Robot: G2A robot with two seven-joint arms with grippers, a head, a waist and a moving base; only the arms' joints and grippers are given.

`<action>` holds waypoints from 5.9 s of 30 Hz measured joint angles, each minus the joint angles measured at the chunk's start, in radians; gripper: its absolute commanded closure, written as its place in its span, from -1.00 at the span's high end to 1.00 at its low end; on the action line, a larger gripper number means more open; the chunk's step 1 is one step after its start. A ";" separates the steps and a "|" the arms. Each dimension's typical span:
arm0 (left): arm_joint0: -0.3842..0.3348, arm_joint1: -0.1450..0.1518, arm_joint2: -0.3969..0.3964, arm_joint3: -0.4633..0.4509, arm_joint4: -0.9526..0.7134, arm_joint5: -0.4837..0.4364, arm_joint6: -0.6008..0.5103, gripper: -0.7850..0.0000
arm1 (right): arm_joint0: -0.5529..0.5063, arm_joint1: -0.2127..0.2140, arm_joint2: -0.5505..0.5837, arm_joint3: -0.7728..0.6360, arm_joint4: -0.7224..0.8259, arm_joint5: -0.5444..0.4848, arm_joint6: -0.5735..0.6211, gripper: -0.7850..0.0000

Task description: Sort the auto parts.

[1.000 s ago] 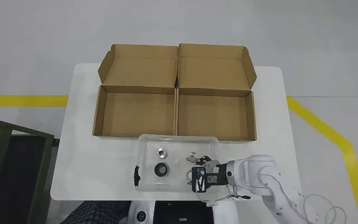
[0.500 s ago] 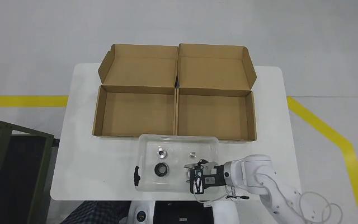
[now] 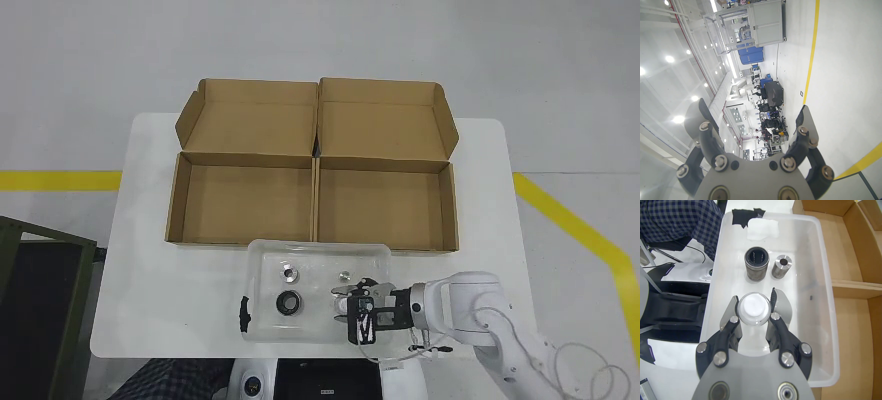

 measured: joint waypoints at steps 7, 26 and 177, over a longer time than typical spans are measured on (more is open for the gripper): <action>0.000 0.000 0.000 0.000 0.000 0.000 0.000 1.00 | -0.012 0.000 0.031 0.004 0.052 0.063 -0.145 -1.00; 0.000 0.000 0.000 0.000 0.000 0.000 0.000 1.00 | 0.053 0.001 0.154 0.057 0.339 0.111 -0.389 -1.00; 0.000 0.000 0.000 0.000 0.000 0.000 0.000 1.00 | -0.021 -0.030 -0.049 -0.079 -0.258 0.146 0.019 1.00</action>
